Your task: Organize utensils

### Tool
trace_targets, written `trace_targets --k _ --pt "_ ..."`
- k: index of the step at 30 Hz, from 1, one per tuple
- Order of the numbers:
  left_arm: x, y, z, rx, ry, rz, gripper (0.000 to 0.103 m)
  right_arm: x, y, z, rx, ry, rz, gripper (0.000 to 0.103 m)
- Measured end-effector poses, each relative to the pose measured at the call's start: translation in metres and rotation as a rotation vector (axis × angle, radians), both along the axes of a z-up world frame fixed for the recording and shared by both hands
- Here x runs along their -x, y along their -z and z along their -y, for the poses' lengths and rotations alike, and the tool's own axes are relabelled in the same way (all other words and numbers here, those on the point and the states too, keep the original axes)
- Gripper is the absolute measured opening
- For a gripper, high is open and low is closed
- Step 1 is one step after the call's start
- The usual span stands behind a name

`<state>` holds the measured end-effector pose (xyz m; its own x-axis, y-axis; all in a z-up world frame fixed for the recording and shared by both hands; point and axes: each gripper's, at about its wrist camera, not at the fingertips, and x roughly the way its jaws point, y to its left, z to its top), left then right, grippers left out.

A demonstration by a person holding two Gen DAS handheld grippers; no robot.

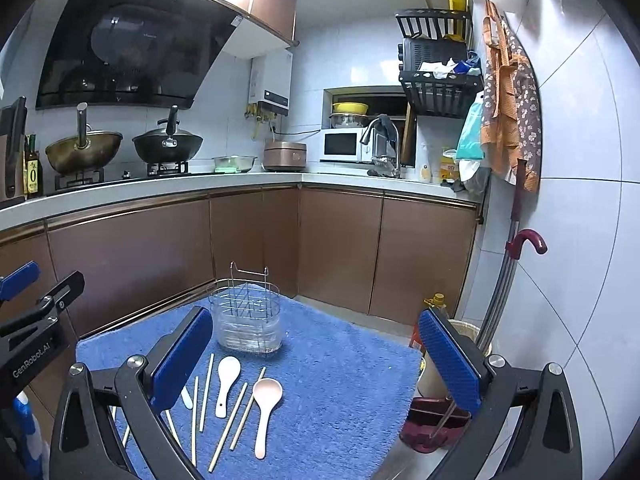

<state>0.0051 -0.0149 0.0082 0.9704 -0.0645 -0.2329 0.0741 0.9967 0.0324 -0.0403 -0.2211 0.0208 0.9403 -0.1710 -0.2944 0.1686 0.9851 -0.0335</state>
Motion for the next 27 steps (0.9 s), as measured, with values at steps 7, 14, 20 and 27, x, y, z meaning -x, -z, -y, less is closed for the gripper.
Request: trace_targets --k 7,14,20,27 --pt "-0.006 0.003 -0.003 0.024 0.036 -0.021 0.071 -0.01 0.003 0.0 0.006 -0.011 -0.021 0.103" --pt "-0.01 0.003 -0.009 0.052 0.018 -0.019 0.071 -0.017 0.006 -0.001 0.012 -0.015 -0.036 0.103" --pt "-0.016 0.006 -0.015 0.077 0.01 -0.029 0.071 -0.019 0.007 -0.001 0.016 -0.018 -0.041 0.103" --pt "-0.019 0.008 -0.016 0.076 -0.019 -0.013 0.071 -0.025 0.01 -0.002 0.019 -0.018 -0.051 0.103"
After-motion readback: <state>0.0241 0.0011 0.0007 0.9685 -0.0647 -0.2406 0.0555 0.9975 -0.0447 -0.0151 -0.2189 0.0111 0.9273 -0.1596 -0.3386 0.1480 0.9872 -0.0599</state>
